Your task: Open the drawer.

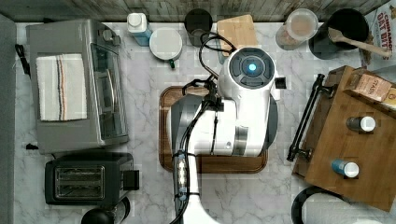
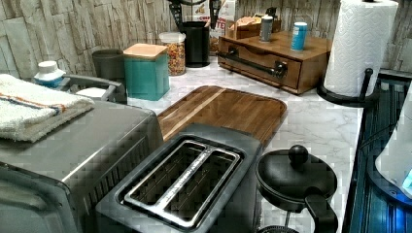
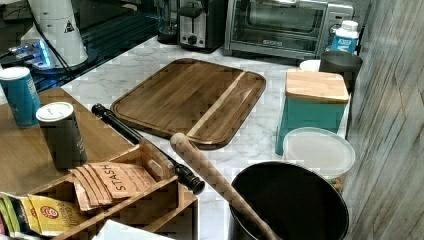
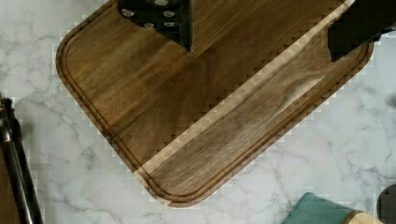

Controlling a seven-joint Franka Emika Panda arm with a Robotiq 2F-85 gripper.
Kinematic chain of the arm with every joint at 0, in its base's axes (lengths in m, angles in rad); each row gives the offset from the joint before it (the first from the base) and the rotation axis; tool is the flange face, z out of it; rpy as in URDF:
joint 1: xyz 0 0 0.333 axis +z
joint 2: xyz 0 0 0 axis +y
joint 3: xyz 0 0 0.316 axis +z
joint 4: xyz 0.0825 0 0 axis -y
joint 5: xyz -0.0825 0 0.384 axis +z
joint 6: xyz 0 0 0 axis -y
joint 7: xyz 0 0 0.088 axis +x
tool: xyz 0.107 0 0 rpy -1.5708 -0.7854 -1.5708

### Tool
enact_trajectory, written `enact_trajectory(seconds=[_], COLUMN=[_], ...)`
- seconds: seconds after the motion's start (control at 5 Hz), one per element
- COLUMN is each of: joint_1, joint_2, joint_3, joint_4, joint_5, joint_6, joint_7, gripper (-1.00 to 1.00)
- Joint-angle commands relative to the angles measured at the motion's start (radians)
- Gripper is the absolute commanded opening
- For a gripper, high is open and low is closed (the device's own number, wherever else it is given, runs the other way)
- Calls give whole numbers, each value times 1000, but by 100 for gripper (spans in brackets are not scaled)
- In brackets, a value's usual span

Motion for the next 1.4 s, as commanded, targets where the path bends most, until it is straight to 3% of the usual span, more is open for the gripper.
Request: enact_trajectory(seconds=[0.2,0.4,1.0,1.4], joint_1=[-107,-142,-177,-195], joint_2=[-45,-33,-17,6], joint_3=[-91,-129,-206,-163], joint_4=[-81,-57,-104,-73], joint_5=[-50,-29,-73,-162], joint_6=[113,110,286,271], joint_7=[-272,-355,-467,-487], gripper=[100,100,100,100])
